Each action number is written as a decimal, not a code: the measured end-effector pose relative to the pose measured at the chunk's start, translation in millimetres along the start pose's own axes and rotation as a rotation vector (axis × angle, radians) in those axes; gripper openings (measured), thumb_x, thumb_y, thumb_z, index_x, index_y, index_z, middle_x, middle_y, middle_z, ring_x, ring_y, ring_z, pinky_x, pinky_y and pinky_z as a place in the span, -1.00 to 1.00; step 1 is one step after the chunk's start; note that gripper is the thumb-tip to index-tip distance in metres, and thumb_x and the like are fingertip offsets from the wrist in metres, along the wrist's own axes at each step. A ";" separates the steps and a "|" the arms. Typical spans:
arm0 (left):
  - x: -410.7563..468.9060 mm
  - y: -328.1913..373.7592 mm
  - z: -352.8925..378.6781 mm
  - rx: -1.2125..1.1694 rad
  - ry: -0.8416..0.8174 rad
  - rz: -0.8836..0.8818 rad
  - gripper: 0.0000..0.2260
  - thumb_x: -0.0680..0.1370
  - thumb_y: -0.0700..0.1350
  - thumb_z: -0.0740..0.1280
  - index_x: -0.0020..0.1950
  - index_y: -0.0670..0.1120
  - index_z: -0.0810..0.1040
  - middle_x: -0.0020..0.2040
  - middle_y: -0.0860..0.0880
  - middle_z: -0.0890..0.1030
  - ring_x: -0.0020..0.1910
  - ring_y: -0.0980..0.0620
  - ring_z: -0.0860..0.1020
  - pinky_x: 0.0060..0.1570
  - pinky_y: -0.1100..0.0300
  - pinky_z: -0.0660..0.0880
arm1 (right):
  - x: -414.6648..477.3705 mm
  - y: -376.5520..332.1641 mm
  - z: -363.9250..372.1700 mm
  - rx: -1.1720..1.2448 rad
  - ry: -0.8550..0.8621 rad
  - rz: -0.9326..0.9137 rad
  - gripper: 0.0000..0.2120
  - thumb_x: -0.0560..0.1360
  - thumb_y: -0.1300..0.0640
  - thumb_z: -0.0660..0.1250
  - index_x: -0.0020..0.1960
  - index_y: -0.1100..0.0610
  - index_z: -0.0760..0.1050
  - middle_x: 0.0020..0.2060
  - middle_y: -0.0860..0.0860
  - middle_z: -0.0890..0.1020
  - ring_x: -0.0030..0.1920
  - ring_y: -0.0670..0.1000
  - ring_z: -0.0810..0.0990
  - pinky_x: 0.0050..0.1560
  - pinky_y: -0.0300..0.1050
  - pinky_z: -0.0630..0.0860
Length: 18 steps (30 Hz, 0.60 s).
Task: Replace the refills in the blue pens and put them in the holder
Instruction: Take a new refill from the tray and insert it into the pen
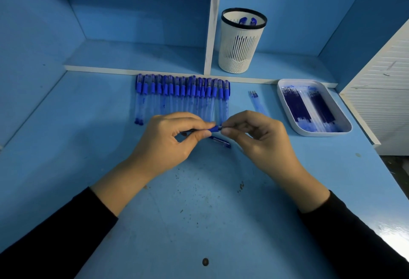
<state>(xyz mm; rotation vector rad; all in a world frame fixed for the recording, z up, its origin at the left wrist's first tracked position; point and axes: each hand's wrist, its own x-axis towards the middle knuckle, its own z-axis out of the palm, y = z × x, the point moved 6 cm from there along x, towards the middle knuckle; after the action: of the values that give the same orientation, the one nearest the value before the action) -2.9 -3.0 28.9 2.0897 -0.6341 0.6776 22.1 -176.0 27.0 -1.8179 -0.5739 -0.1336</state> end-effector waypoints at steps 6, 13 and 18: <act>1.2 1.4 0.1 0.062 0.000 0.050 -0.85 0.50 -0.24 0.47 0.06 -0.17 0.70 -0.07 0.02 0.69 -0.12 0.19 0.63 -0.07 0.31 0.56 | -0.1 9.5 0.7 0.255 0.068 0.241 -0.97 0.45 0.25 0.42 -0.12 0.21 0.63 -0.32 0.01 0.69 -0.28 -0.06 0.63 -0.12 -0.24 0.57; 2.8 -20.1 -9.3 0.026 0.039 -0.159 -0.85 0.48 -0.23 0.48 0.04 -0.16 0.70 -0.02 0.17 0.65 -0.06 0.25 0.63 0.00 0.36 0.54 | 1.4 19.9 -14.2 -0.170 0.009 0.229 -0.94 0.43 0.14 0.49 -0.16 0.08 0.62 -0.30 -0.11 0.66 -0.26 -0.13 0.60 -0.14 -0.29 0.51; 2.2 -22.9 -8.5 0.013 0.014 -0.205 -0.83 0.48 -0.23 0.49 0.06 -0.10 0.70 -0.04 0.11 0.68 -0.06 0.23 0.64 0.00 0.39 0.53 | -2.4 15.8 0.9 -0.419 -0.226 0.030 -0.85 0.41 0.16 0.52 -0.04 0.08 0.63 -0.16 -0.08 0.64 -0.14 -0.16 0.55 -0.07 -0.42 0.43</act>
<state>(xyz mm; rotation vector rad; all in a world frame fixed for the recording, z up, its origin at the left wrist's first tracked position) 11.4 15.8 22.0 2.1241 -0.4014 0.5810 26.9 -179.3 12.1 -2.2668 -0.7156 -0.0283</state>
